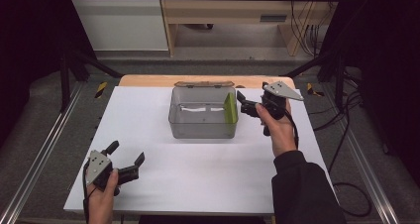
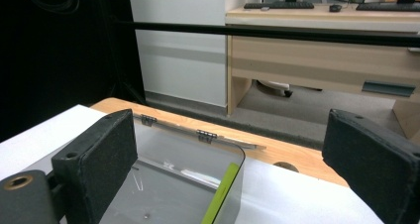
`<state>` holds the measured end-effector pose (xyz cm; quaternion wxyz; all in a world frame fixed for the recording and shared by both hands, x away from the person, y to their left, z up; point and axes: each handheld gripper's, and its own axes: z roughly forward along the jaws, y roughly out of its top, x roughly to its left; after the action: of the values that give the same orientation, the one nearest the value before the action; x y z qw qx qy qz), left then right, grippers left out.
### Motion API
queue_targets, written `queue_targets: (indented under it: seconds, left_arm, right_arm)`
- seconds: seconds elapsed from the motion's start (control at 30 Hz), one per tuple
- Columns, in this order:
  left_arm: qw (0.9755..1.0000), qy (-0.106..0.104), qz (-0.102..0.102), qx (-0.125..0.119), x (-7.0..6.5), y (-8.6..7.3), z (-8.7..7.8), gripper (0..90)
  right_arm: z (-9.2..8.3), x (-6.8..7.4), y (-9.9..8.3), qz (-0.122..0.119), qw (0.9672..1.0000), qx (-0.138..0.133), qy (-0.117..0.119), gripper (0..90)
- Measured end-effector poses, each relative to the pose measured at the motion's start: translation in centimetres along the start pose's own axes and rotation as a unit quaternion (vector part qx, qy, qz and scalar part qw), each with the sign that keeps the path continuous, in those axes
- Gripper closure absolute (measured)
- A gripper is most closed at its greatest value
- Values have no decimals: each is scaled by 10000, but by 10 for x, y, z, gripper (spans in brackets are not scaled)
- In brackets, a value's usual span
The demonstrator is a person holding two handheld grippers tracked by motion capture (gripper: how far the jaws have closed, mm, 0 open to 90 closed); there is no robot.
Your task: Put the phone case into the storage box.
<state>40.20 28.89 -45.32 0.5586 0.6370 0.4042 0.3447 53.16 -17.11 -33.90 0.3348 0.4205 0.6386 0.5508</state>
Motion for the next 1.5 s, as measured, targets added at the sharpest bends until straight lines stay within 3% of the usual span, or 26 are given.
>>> queue_targets:
  seconds: [0.23,0.33,0.67,1.17,1.5]
  left_arm:
    - [9999,-11,-19,-109,5,1,-8,14]
    - [9998,-59,-156,-145,8,0,-7,14]
    - [9996,-134,-187,-140,7,-1,-5,14]
    - [9997,-181,-133,-109,5,-1,-3,13]
    - [9996,-226,-98,-106,4,0,-3,12]
  right_arm:
    - [-14,-3,-1,-38,9999,-93,4,69]
    - [-20,-5,-1,-59,9999,-121,8,69]
    - [-35,-16,-2,-43,9998,-173,-55,71]
    - [-58,-35,-7,15,9997,-131,-196,43]
    - [-77,-44,-15,-176,9994,-181,-226,50]
